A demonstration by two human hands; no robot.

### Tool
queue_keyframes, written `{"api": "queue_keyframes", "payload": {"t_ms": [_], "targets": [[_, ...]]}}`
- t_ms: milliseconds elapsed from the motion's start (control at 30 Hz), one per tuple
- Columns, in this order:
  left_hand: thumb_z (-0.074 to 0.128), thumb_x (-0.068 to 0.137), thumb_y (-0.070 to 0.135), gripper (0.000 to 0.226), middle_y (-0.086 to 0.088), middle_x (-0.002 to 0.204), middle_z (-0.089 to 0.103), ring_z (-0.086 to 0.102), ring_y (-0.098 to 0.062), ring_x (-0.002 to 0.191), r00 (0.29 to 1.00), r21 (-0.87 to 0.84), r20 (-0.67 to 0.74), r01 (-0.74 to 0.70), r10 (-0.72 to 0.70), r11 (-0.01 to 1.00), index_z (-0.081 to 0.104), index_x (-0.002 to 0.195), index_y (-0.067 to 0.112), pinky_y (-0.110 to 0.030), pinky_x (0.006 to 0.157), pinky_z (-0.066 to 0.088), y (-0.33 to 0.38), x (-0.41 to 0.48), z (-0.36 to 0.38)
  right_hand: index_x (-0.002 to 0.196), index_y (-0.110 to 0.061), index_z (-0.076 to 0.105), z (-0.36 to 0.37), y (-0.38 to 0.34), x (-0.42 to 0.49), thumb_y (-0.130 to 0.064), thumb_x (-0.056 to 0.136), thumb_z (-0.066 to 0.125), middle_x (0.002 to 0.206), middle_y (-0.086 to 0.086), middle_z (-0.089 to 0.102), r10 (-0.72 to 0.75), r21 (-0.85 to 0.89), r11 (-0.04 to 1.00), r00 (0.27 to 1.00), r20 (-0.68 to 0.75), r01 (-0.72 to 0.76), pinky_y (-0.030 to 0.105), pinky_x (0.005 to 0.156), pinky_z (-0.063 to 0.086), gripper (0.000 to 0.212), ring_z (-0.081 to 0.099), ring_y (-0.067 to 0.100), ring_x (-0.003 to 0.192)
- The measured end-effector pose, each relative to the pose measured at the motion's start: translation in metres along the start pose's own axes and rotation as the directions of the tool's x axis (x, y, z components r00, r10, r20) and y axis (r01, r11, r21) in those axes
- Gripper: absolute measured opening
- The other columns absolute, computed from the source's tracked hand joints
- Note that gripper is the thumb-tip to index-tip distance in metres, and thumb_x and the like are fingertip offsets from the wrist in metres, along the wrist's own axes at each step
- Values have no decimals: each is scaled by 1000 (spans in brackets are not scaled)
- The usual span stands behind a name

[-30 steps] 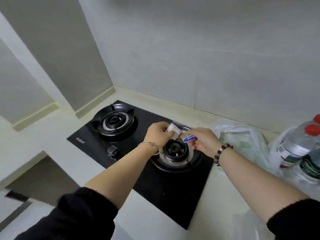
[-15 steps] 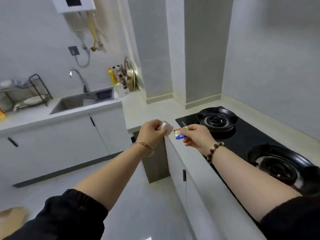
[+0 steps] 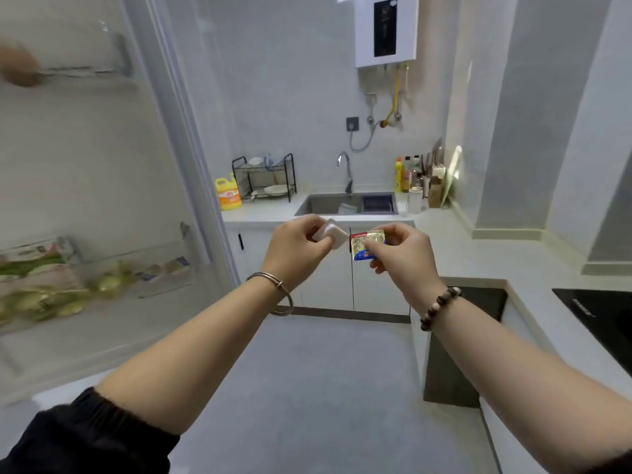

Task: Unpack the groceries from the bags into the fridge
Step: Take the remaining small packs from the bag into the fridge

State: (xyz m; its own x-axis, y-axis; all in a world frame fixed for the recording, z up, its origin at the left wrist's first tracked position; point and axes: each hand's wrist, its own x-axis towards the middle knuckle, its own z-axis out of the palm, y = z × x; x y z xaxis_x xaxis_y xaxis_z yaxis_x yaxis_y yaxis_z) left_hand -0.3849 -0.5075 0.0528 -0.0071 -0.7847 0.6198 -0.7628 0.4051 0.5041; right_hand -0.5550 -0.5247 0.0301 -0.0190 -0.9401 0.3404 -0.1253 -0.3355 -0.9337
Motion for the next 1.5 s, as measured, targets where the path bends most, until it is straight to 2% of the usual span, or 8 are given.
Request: {"api": "queue_keyframes", "payload": {"t_ms": [267,500,767,900,1000,1133,1367,1500], "targets": [[66,78,9,12,3,76,66,62,-17,73,981,68,-191,-27,40,997,71,87,13,-25,63,48,-49,-4,-111,92,-12,60,117,-55,-8,-5,84,66,84,7,66,-231,70,971,973,28,228,14,52,48,12,62,15,69],[67,79,15,10,3,77,70,63,-15,75,940,107,-239,275,-244,955,73,85,19,-27,70,48,-137,-3,-206,84,-22,56,185,-67,-12,-2,85,64,78,-4,64,-334,79,942,938,95,327,19,59,54,21,63,5,65],[75,78,27,16,-2,79,69,59,-14,73,907,377,172,299,-383,877,74,84,12,-23,62,44,-200,1,-229,89,-21,57,252,-74,7,-6,85,66,86,0,64,-381,45,924,910,163,379,24,68,57,17,66,14,83],[75,78,23,15,-7,87,72,61,-16,78,903,298,219,299,-370,906,75,86,11,-33,74,50,-211,7,-227,87,-21,58,274,-74,27,-7,84,67,85,3,66,-375,-2,925,913,163,381,33,70,58,16,67,20,84],[72,81,22,15,-7,88,72,60,-15,76,883,252,273,316,-381,915,76,90,10,-29,69,51,-218,11,-225,91,-16,62,290,-73,40,-13,83,68,86,5,65,-359,-148,909,911,203,391,37,72,56,11,64,21,83],[70,83,17,11,-5,84,72,58,-11,70,854,201,331,353,-403,914,76,91,12,-18,60,47,-223,13,-224,95,-11,64,305,-76,51,-14,82,66,86,2,61,-349,-342,825,882,318,450,32,67,50,13,60,21,83],[54,81,-6,30,-6,80,72,62,-18,76,750,242,416,453,-514,858,78,84,12,-31,80,56,-229,16,-224,85,-11,68,322,-82,62,-12,78,61,83,2,64,-196,-523,703,838,510,483,28,63,48,11,60,19,79],[44,82,-5,35,-1,67,65,59,-17,71,779,305,353,428,-518,851,77,82,9,-32,77,54,-222,16,-222,74,-13,69,328,-87,66,-14,78,65,76,2,67,-69,-576,636,781,621,514,25,58,50,5,61,17,72]]}}
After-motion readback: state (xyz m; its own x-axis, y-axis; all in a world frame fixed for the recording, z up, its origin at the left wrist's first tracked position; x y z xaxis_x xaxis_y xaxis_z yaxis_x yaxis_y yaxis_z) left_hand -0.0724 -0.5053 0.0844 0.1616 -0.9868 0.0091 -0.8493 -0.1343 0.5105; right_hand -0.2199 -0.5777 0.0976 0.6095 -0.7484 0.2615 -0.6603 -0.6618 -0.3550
